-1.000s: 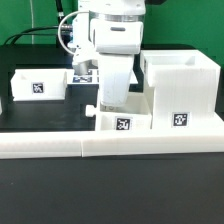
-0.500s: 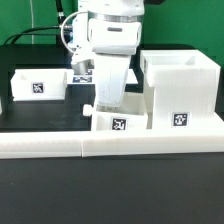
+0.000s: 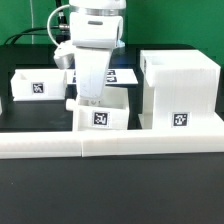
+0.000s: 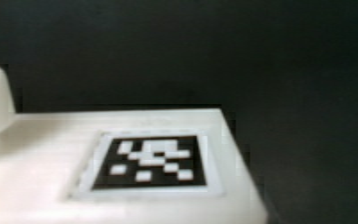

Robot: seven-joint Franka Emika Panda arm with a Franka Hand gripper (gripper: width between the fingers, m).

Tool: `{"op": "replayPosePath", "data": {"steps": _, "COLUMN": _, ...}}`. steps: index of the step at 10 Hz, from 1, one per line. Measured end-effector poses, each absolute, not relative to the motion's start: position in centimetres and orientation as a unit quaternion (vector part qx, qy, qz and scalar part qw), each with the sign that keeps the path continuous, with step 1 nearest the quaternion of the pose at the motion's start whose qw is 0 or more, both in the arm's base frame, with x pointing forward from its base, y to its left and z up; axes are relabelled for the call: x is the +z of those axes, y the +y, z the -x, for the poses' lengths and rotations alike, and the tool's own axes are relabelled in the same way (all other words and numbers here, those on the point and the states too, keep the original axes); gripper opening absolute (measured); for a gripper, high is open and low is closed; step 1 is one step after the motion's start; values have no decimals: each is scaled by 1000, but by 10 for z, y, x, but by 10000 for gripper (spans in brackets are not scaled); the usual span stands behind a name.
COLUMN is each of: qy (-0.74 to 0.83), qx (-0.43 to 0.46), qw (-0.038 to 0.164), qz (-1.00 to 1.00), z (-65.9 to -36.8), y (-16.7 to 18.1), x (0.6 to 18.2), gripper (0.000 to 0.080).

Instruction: Assemble drawer

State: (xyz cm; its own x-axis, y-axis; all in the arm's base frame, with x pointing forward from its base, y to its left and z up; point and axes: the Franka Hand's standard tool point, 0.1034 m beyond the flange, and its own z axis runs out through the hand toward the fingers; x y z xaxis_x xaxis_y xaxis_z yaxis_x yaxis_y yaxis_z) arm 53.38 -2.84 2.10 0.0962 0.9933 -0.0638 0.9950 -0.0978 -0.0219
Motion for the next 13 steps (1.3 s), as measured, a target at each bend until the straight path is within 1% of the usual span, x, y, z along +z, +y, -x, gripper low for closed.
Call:
{"op": "replayPosePath", "data": {"steps": 3, "qy": 662, "qx": -33, "qw": 17, "qz": -749, "z": -534, "y": -21, "x": 20, "gripper": 42}}
{"op": "replayPosePath", "data": {"steps": 4, "qy": 652, "qx": -49, "qw": 32, "qz": -756, "z": -532, "y": -9, "x": 20, "gripper": 42}}
{"op": "replayPosePath", "data": {"steps": 5, "qy": 650, "qx": -69, "qw": 41, "qz": -755, "z": -528, "y": 1, "x": 19, "gripper": 42}}
{"op": "replayPosePath", "data": {"steps": 6, "qy": 648, "qx": -94, "qw": 51, "qz": -754, "z": -524, "y": 1, "x": 19, "gripper": 42}}
{"op": "replayPosePath", "data": {"steps": 7, "qy": 648, "qx": -99, "qw": 56, "qz": -753, "z": -524, "y": 1, "x": 19, "gripper": 42}}
{"op": "replayPosePath", "data": {"steps": 12, "qy": 655, "qx": -96, "qw": 54, "qz": -747, "z": -525, "y": -6, "x": 20, "gripper": 42}}
{"op": "replayPosePath", "data": {"steps": 13, "qy": 666, "qx": -89, "qw": 49, "qz": -739, "z": -527, "y": -11, "x": 20, "gripper": 42}}
